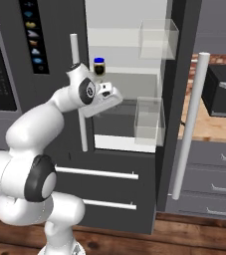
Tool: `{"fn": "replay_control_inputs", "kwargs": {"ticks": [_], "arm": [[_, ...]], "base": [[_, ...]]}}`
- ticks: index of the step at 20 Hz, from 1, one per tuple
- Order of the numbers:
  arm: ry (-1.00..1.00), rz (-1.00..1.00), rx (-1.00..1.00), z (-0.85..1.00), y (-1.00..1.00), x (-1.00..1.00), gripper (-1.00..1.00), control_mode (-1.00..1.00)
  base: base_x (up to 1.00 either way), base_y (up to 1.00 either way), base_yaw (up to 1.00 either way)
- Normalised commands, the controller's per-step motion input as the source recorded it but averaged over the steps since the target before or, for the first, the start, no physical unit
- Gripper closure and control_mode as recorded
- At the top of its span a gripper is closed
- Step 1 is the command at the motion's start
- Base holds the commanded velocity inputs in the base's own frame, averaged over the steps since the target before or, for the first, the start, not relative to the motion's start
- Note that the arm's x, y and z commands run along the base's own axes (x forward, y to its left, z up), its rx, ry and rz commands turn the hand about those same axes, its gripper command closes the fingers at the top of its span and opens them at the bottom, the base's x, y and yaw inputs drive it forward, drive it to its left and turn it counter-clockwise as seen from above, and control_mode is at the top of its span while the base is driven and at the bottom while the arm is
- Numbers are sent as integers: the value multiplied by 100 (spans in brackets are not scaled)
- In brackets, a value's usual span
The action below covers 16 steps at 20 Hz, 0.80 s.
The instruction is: Retrieve the butter from the fridge and place it on a plate on the dining table. Then retrieve the butter knife by the fridge and place it near the plate.
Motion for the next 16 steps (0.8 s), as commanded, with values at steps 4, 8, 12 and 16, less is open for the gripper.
{"fn": "replay_control_inputs", "kwargs": {"ticks": [4, 8, 12, 16], "arm": [[-23, -30, 62, 0, 51, 10, -100, -100], [-33, -34, 50, 0, 72, 6, -100, -100], [-40, -34, 37, 10, 54, 2, -100, -100], [-23, -22, 8, 29, 41, 0, -100, -100]], "base": [[0, 0, 0], [0, 0, 0], [0, 0, 0], [0, 0, 0]]}}
